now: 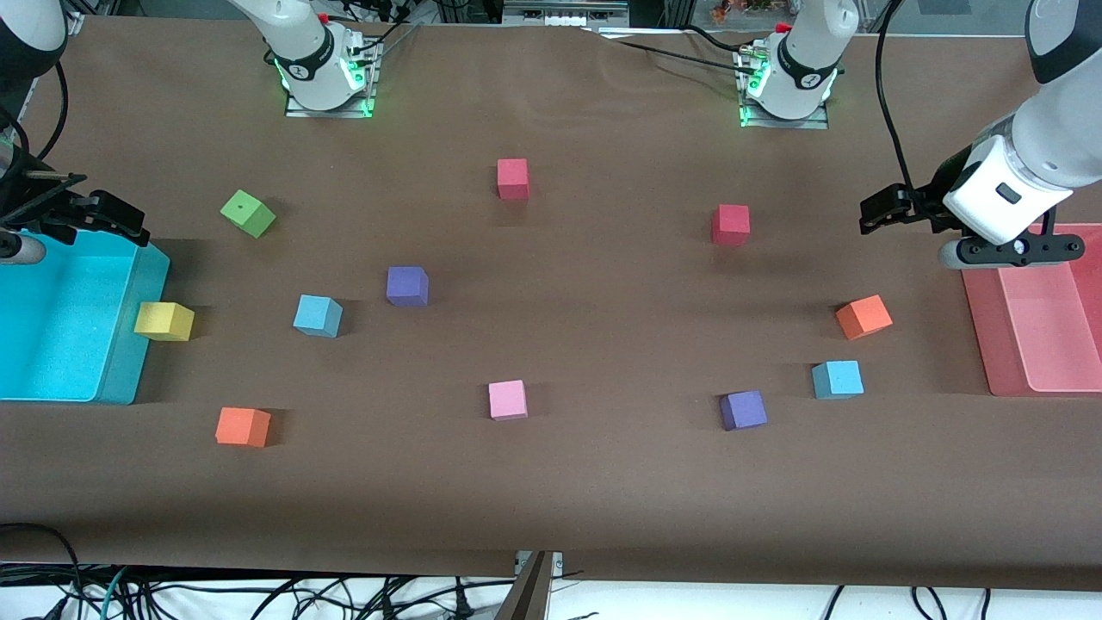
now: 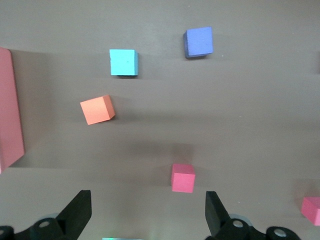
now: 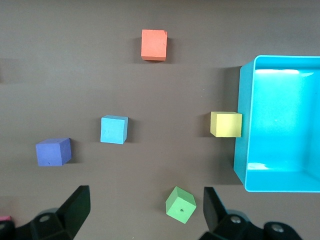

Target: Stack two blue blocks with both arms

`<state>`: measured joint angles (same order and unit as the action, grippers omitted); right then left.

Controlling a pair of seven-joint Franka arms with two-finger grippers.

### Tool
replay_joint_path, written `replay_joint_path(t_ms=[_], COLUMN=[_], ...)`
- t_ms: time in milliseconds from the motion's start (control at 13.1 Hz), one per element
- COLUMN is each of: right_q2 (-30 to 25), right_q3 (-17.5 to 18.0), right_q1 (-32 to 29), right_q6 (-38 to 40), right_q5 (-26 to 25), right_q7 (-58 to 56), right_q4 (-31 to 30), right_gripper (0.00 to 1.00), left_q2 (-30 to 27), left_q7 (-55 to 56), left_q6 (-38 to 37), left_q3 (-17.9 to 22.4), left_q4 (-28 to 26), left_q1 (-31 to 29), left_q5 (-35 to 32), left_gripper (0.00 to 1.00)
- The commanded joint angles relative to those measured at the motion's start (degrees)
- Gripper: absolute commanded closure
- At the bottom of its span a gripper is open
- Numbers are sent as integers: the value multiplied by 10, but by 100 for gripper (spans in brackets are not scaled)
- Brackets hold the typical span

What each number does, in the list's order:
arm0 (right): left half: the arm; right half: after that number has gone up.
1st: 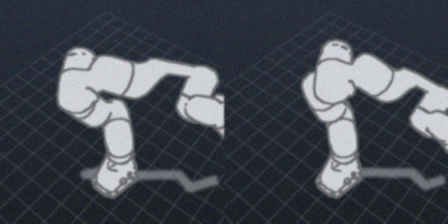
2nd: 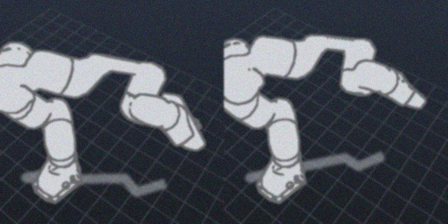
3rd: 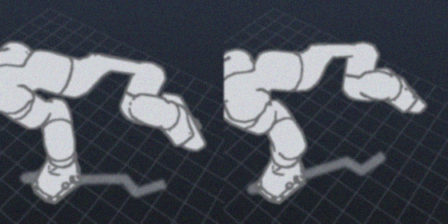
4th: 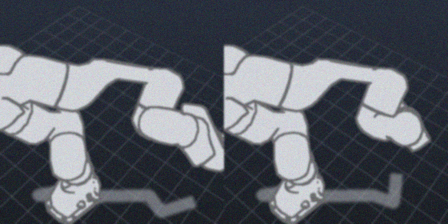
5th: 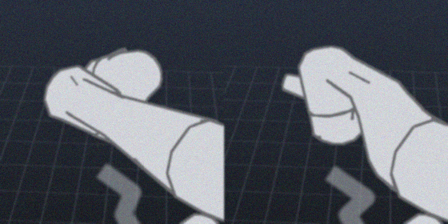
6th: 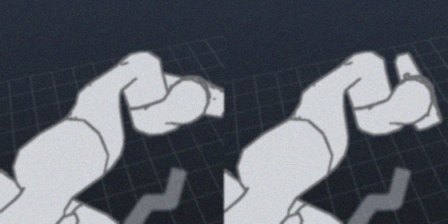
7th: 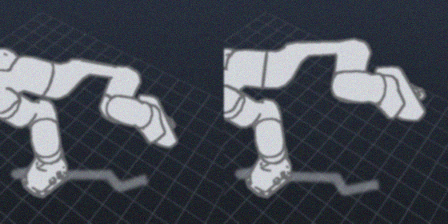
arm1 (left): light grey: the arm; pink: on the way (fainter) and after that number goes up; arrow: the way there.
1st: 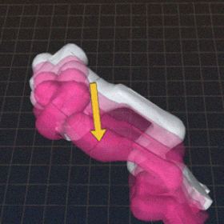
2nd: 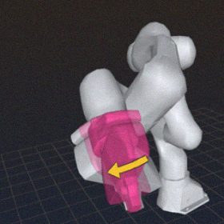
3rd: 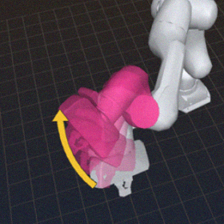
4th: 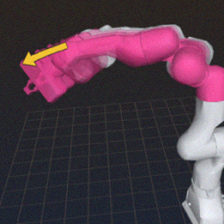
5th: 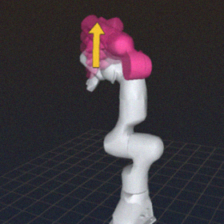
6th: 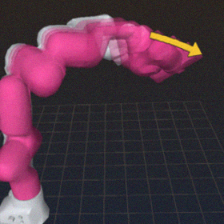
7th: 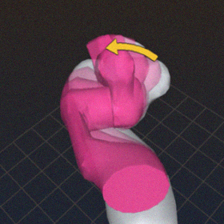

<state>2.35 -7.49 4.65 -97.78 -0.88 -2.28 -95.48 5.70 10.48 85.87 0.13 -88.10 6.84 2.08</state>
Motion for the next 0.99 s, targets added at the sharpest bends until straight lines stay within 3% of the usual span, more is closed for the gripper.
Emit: replay_joint_path(t_ms=[0,915], right_q2=[-4,-4], right_q3=[2,1], right_q1=[1,0], right_q6=[4,5], right_q5=[-4,-4], right_q7=[2,-4], right_q4=[-4,-3], right_gripper=[0,0], left_q2=[-1,2], left_q7=[-5,-5], left_q6=[-4,-5], left_q3=[-4,-4], left_q4=[3,3], left_q1=[3,2], left_q5=[-18,-19], left_gripper=[0,0])
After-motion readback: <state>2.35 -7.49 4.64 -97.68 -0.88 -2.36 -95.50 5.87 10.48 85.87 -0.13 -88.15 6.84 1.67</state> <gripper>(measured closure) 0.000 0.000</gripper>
